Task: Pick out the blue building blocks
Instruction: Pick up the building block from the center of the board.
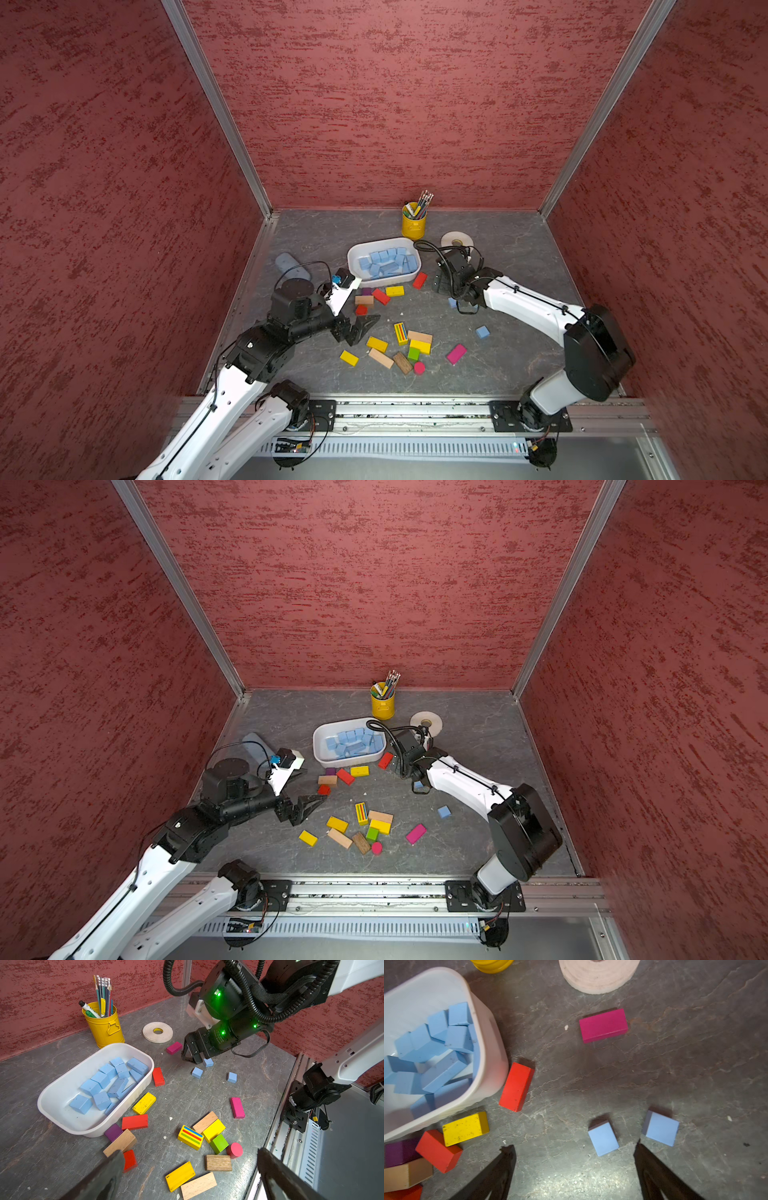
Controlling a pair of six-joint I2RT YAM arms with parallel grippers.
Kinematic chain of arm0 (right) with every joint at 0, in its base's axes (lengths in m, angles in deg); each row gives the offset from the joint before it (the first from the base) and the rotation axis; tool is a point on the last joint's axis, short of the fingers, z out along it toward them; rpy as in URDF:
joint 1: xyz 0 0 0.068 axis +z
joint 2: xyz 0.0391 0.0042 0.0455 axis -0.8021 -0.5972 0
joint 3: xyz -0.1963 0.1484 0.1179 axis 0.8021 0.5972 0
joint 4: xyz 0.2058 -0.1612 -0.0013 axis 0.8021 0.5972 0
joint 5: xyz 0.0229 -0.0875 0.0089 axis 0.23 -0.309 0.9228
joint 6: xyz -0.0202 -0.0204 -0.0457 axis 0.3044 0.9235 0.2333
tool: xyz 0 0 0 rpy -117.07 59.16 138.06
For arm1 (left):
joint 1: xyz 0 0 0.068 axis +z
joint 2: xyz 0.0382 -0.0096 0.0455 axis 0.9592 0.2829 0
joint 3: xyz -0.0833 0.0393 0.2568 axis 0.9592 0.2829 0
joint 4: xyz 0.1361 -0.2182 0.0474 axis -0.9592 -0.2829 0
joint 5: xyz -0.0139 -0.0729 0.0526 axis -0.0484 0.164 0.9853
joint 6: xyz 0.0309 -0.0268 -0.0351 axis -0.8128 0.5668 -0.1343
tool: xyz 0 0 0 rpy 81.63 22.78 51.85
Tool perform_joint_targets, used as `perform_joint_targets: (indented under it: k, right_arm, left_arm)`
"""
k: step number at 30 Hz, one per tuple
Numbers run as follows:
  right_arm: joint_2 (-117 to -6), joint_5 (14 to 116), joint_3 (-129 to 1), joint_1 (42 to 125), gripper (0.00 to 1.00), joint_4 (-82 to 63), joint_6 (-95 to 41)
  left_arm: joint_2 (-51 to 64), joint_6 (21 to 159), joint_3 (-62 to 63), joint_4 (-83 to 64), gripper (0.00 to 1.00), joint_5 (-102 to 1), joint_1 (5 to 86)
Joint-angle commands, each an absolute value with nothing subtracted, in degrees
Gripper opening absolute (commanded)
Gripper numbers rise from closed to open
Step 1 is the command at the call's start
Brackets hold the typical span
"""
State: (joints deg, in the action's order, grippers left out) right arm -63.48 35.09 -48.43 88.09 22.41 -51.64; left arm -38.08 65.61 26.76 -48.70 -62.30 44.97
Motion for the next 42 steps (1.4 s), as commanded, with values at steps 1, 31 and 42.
perform_joint_targets:
  k: [1, 31, 42]
  right_arm:
    - [-63.0, 33.8, -47.1, 87.0, 0.90, 20.8, -50.5]
    - [-72.6, 38.8, -44.8, 85.0, 0.62, 17.7, -42.8]
    - [-74.3, 38.9, -44.6, 85.0, 0.51, 17.4, -42.6]
  left_arm:
    - [-37.9, 64.7, 26.8, -47.2, 1.00, -63.7, 45.1]
    - [-37.9, 64.7, 26.8, -47.2, 1.00, -63.8, 45.2]
    - [-37.9, 64.8, 26.7, -47.2, 1.00, -63.8, 45.1]
